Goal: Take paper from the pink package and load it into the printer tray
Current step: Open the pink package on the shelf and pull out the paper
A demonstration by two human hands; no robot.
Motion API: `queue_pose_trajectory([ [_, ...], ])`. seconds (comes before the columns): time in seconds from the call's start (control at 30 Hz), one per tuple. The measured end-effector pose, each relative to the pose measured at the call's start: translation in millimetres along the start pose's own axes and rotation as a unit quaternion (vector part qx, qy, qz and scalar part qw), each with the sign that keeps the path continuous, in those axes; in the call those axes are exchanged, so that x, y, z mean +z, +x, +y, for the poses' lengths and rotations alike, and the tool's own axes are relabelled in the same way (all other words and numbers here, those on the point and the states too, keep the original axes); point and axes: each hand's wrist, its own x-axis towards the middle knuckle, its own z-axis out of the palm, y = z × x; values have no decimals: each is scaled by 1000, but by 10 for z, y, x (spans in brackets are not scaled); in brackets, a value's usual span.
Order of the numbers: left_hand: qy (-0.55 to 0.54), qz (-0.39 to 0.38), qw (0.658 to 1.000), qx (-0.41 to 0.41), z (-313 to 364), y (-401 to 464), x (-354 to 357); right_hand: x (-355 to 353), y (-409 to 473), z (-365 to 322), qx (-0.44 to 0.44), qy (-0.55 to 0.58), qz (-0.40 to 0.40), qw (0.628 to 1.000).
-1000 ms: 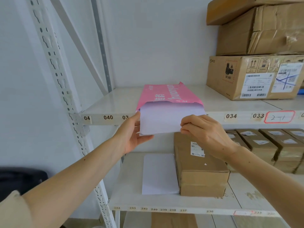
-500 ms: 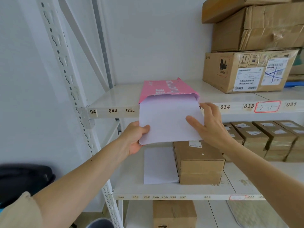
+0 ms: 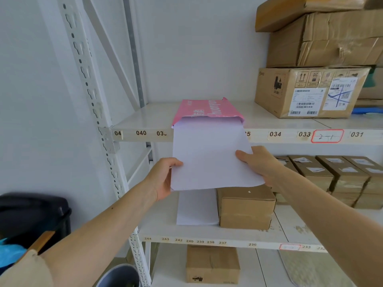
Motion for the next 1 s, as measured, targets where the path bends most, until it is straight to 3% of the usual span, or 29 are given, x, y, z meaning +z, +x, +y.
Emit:
queue_pose_trajectory([
  [0.2, 63, 4, 997, -36, -87, -143, 164, -29, -168, 186, -15, -26, 5, 1000],
  [0.53, 116, 110, 985, 64, -502, -419, 511, -77, -471, 458, -40, -91, 35, 994],
  [1.0, 55, 140, 983, 104, -1115, -842, 1001, -377, -1000, 775, -79, -204, 88, 972],
])
